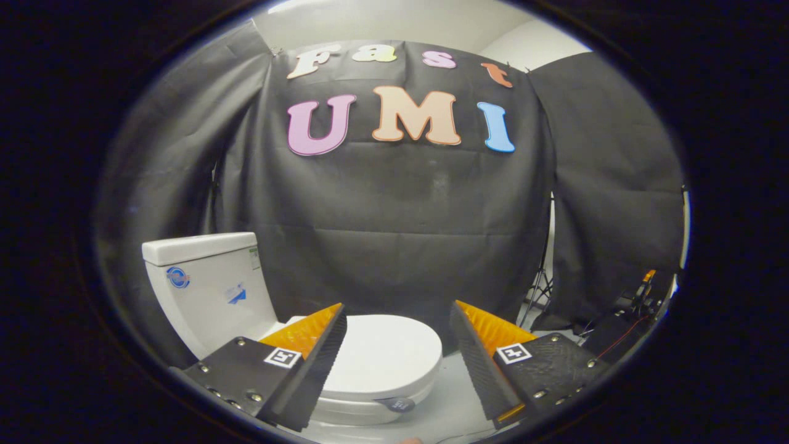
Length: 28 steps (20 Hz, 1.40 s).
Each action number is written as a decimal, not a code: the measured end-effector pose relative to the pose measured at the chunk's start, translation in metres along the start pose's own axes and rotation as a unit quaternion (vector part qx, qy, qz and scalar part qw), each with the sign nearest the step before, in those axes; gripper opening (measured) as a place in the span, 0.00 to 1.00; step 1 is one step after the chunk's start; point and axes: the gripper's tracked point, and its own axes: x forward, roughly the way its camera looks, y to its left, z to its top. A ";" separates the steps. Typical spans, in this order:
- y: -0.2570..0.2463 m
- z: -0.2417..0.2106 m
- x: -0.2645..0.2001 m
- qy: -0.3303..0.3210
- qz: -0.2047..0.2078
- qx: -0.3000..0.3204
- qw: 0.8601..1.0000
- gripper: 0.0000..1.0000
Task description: Open the toilet lid.
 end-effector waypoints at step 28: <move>-0.071 -0.209 0.014 0.299 -0.075 0.213 0.927 1.00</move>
